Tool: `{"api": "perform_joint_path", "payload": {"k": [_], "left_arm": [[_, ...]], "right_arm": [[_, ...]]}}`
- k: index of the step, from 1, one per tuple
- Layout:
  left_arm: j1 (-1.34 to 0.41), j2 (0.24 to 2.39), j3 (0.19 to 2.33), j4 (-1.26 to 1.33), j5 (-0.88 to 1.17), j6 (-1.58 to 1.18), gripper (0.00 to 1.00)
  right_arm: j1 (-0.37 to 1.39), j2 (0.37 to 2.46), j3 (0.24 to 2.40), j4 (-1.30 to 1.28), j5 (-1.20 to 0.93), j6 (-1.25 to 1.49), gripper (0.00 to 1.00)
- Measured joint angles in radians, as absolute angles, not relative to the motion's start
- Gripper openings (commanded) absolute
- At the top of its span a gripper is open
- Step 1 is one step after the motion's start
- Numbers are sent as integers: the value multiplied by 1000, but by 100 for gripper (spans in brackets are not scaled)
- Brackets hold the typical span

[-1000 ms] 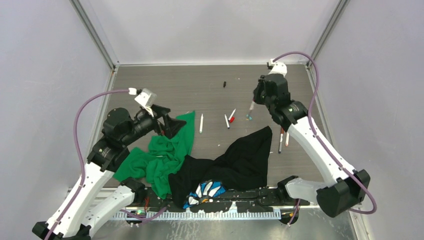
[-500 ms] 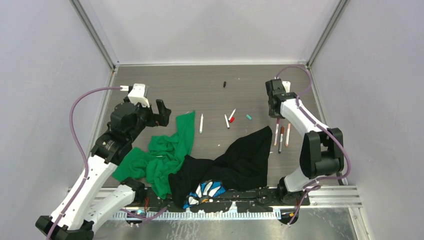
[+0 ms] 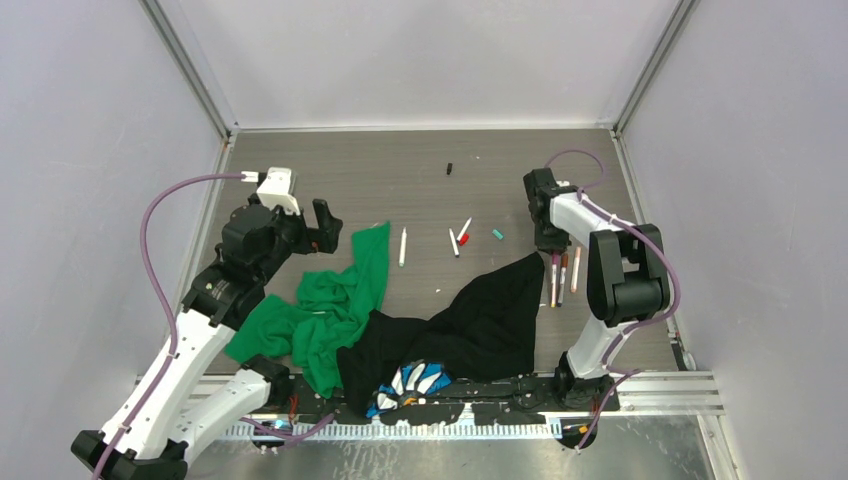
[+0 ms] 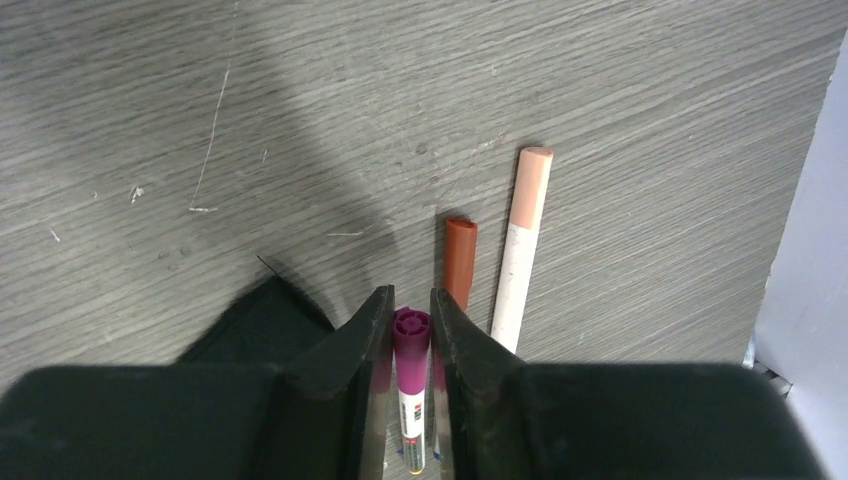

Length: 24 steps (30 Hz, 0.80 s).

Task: Insert the pens into the pen caps
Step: Place the pen at the center of the board.

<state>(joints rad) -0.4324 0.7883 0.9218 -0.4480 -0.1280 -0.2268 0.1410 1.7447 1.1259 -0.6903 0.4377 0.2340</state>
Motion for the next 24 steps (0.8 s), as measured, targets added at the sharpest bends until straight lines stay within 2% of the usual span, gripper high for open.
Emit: {"api": "perform_joint_path", "payload": {"k": [1,4,8,12,17,21,24], "left_arm": [[-432,788,922,-448,-128,-227,98],[-432,789,922,-448,-133,-227,98],[-432,790,922,-450,-135,-227,98],[-432,790,922,-451,-143,-227,98],[-432,786,921,-451,-151,-227,98],[-432,780,921,-451,-162,-227,98],[-432,778,921,-451,-163,-227,98]], "right_arm": [[141,1745,1126,-690,443,236,42],[141,1745,1126,-687,452,244,57],[140,1738,1126,-675,443,242,65],[140,1669,1126,-666,392,238,65],[173,1488,1114,-610,237,239,54],[291,1420,1110,-528,102,262,47],[395,1446,1107,-468,44,289,44]]}}
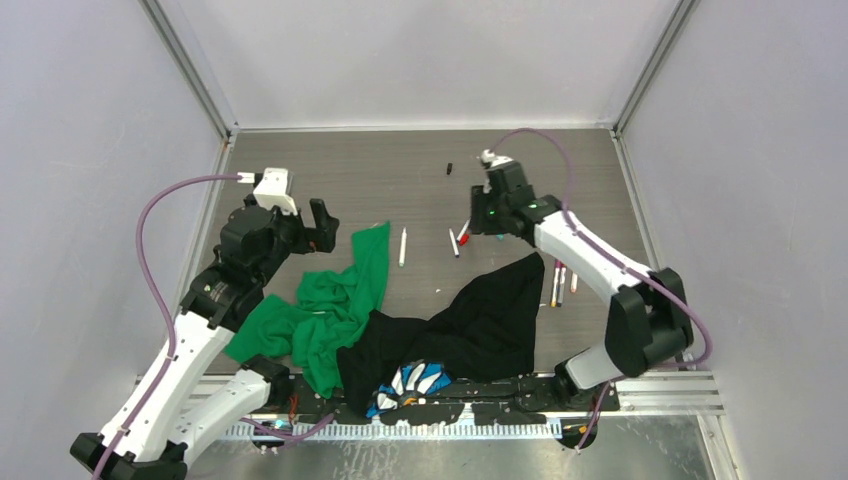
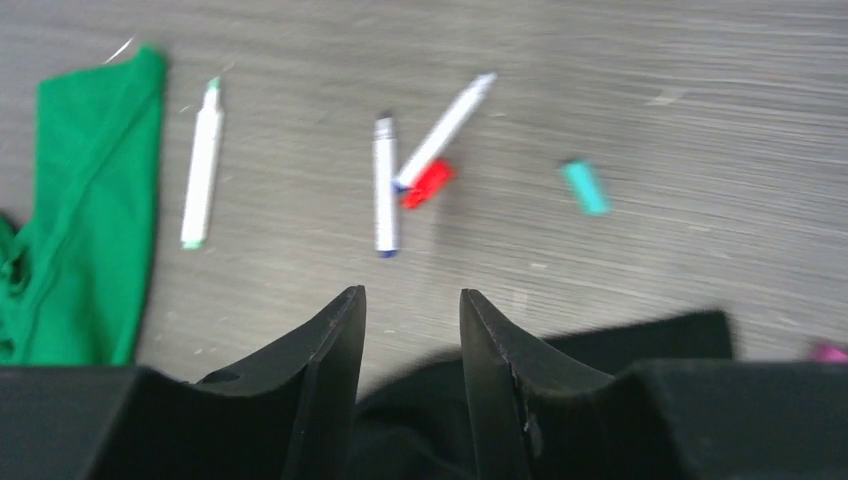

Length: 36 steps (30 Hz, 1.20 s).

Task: Insert the pens into the pen caps
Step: Pick up the pen from the center of the board.

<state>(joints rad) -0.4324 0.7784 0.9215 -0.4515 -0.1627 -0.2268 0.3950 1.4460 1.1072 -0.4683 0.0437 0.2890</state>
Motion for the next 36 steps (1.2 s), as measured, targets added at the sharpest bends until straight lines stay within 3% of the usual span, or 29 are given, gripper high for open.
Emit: {"api": "perform_joint_path", "payload": {"k": [6,13,36], "left_arm": [[-432,776,921,-452,-173,-227,98],[-432,774,921,-453,-178,-227,98],[-432,783,921,-454,-179,-227,98]], "right_arm": [[520,1636,1139,-415,6,313,34],[548,1808,1249,-422,38,293,33],[555,2013,1439,-453,112,212,28]]}}
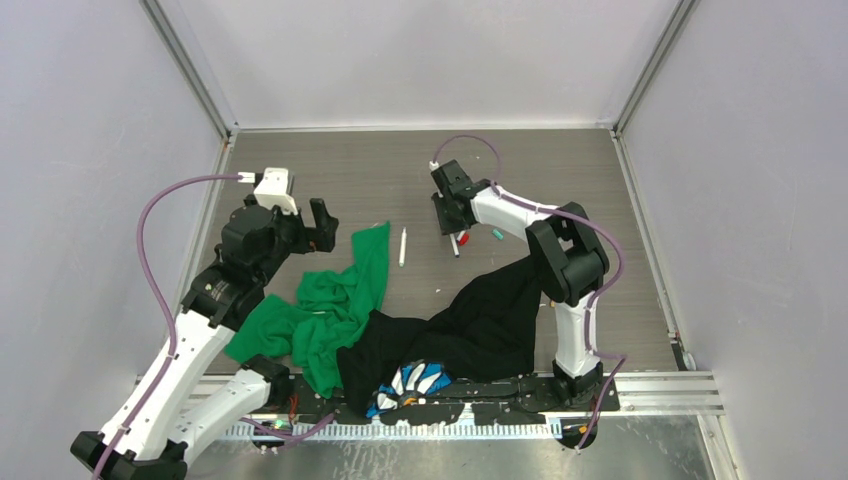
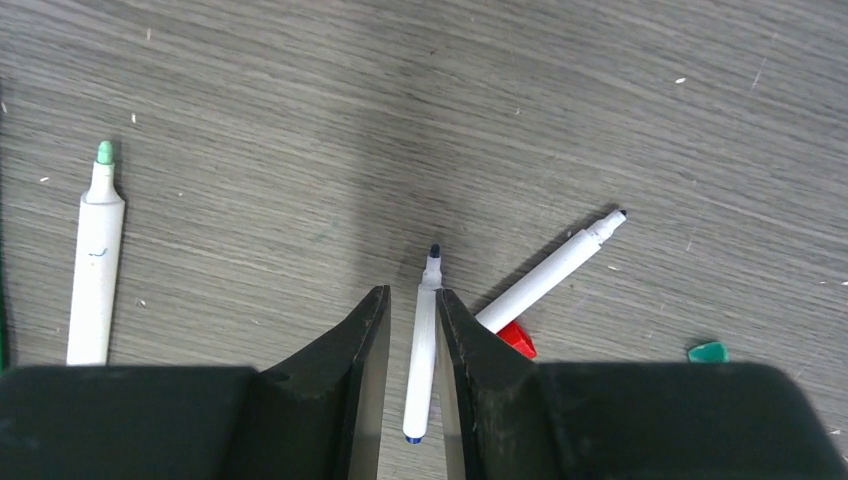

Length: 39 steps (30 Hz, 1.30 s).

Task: Insert the pens into the pen caps
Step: Pick up the pen from the center of the board.

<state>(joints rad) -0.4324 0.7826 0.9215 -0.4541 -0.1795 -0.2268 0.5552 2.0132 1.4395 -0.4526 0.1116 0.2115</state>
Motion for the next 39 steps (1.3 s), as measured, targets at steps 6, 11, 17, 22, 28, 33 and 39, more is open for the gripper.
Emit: {"api": "perform_joint_path", "payload": {"k": [6,11,17,22,28,33,39], "left_arm": [[-432,783,921,-454,-179,-227,98],[-432,783,921,-454,-179,-227,98],[-432,783,921,-454,-179,-227,98],[-432,783,921,-454,-179,-228,98],[-432,783,916,-447,-150,-274,98],[-432,779,848,-354,-31,-419,100],[-432,786,699,-145,114,-659,96]], "right_arm": [[559,2030,1445,-471,122,207,25],[563,2043,1450,-480,139,207,23],[570,2045,1450,-480,153,211,10],[570,2045,1450,-479,146,227,1],[574,2000,1411,-464,93,279,1],[577,1800,1281,-353,-23,376,1],[583,1508,1039,-4,-187,600,1]]}}
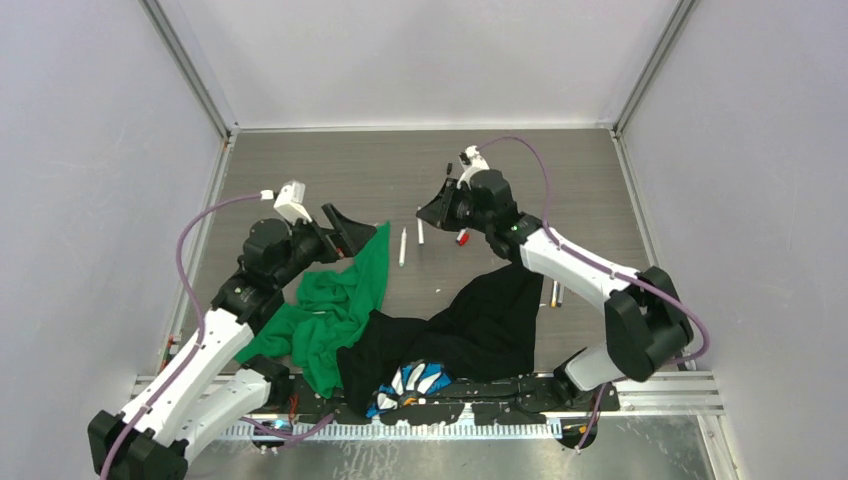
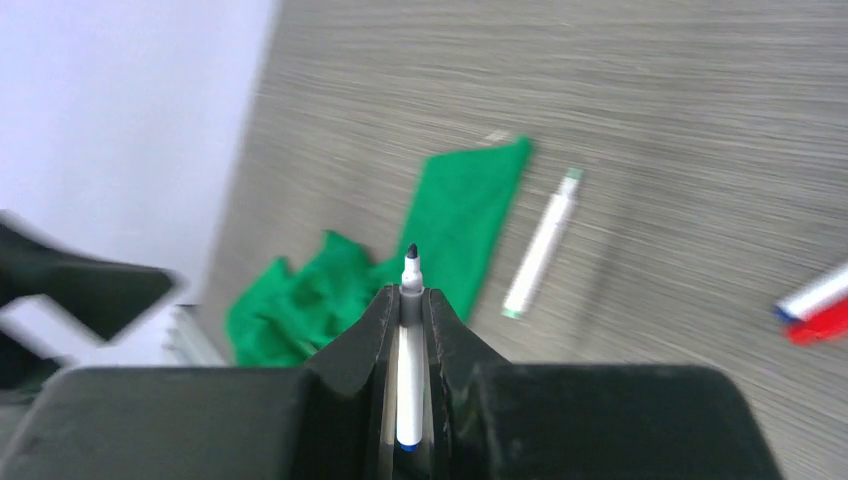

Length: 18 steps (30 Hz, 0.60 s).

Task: Insert the pens into the pen caps
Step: Pick up the pen from the center of the board.

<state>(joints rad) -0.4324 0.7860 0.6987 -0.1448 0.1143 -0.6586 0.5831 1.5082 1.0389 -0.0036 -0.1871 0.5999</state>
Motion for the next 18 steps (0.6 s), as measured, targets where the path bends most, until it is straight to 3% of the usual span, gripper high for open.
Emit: {"api": "perform_joint_path", "payload": {"k": [5,13,18], "left_arm": [[-440,857,641,10,225,-809,90],[-477,930,641,128,330,-892,80],[-491,935,641,135,341,-907,64]], "right_arm": [[624,1421,900,279,-242,793,1],[705,1391,859,481,-239,920,1],[727,1371,859,542,-233,946,1]]}}
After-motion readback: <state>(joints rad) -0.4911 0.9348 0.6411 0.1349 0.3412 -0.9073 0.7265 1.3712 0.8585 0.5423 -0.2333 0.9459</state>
